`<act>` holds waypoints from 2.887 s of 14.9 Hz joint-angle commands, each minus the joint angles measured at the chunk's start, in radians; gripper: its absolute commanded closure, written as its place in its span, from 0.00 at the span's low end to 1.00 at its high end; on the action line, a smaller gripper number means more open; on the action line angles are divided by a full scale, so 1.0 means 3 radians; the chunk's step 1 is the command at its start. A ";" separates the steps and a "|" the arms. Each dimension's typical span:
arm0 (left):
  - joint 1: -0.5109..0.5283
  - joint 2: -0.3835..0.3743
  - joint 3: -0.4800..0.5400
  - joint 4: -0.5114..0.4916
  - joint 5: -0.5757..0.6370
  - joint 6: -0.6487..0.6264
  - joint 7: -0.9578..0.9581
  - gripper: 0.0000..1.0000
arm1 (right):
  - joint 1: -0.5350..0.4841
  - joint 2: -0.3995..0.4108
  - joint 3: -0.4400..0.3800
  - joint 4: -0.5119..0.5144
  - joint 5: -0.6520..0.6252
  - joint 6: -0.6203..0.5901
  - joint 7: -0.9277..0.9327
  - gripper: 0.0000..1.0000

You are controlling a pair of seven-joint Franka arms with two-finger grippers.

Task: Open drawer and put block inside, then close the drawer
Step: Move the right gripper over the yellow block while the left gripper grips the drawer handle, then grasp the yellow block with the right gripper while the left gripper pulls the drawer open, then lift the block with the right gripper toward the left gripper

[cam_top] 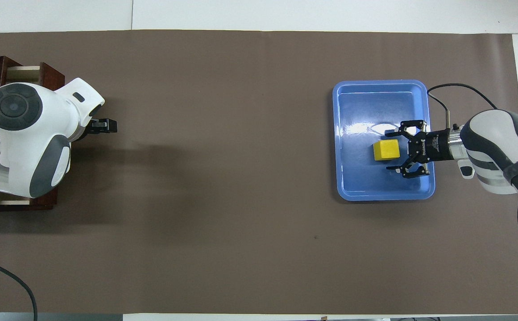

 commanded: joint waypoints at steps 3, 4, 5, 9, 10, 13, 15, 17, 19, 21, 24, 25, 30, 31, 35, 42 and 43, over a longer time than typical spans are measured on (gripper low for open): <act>-0.0270 0.0023 0.0007 0.0024 0.0026 -0.0061 -0.0310 0.00 | -0.0021 -0.0041 0.0017 -0.0164 0.0183 0.0177 -0.0238 0.00; -0.0301 0.0023 0.0002 0.0055 0.0026 -0.0112 -0.0345 0.00 | -0.0021 -0.0041 0.0017 -0.0169 0.0178 0.0177 -0.0248 0.00; -0.0327 0.0028 0.0002 0.0075 0.0016 -0.0138 -0.0371 0.00 | -0.0021 -0.0041 0.0012 -0.0169 0.0178 0.0187 -0.0284 0.00; -0.0409 0.0028 0.0002 0.0096 0.0011 -0.0143 -0.0473 0.00 | 0.0010 -0.0041 0.0012 -0.0194 0.0183 0.0203 -0.0427 0.09; -0.0439 0.0033 -0.0003 0.0106 -0.0010 -0.0143 -0.0479 0.00 | 0.0010 -0.0046 0.0012 -0.0194 0.0183 0.0203 -0.0427 0.13; -0.0480 0.0028 0.0002 0.0106 -0.0051 -0.0174 -0.0545 0.00 | 0.0010 -0.0041 0.0012 -0.0194 0.0183 0.0203 -0.0427 0.29; -0.0516 0.0028 0.0002 0.0106 -0.0056 -0.0174 -0.0565 0.00 | 0.0005 -0.0046 0.0012 -0.0189 0.0183 0.0203 -0.0433 0.40; -0.0516 0.0028 0.0002 0.0101 -0.0056 -0.0179 -0.0566 0.00 | -0.0005 -0.0046 0.0012 -0.0184 0.0178 0.0177 -0.0438 0.63; -0.0521 0.0028 0.0002 0.0101 -0.0056 -0.0179 -0.0571 0.00 | -0.0016 -0.0051 0.0012 -0.0098 0.0173 -0.0016 -0.0422 0.92; -0.0521 0.0028 0.0002 0.0101 -0.0056 -0.0184 -0.0571 0.00 | -0.0006 -0.0046 0.0007 0.0117 0.0163 -0.0231 -0.0376 1.00; -0.0511 0.0033 0.0012 0.0198 -0.0056 -0.0321 -0.0571 0.00 | 0.0025 -0.0051 0.0022 0.0265 0.0153 -0.0242 -0.0336 1.00; -0.0506 0.0049 0.0007 0.0305 -0.0056 -0.0428 -0.0566 0.00 | 0.0071 -0.0051 0.0027 0.0347 0.0148 -0.0242 -0.0219 1.00; -0.0506 0.0105 0.0012 0.0566 -0.0051 -0.0767 -0.0560 0.00 | 0.0505 -0.0051 0.0032 0.0700 0.0153 -0.0115 0.0446 1.00; -0.0511 0.0100 0.0012 0.0612 -0.0051 -0.0823 -0.0560 0.00 | 0.0642 -0.0051 0.0032 0.0731 0.0158 -0.0003 0.0558 1.00; -0.0486 0.0125 0.0012 0.1112 -0.0412 -0.1318 -0.0571 0.00 | 0.1190 -0.0036 0.0032 0.0772 0.0163 0.0508 0.1115 1.00; -0.0470 0.0120 0.0038 0.1359 -0.0869 -0.1468 -0.3147 0.00 | 0.1779 -0.0015 0.0058 0.0828 0.0239 0.0847 0.1843 1.00; -0.0501 0.0120 0.0038 0.1334 -0.0859 -0.1387 -0.3593 0.00 | 0.1794 -0.0010 0.0063 0.0828 0.0387 0.0847 0.1823 1.00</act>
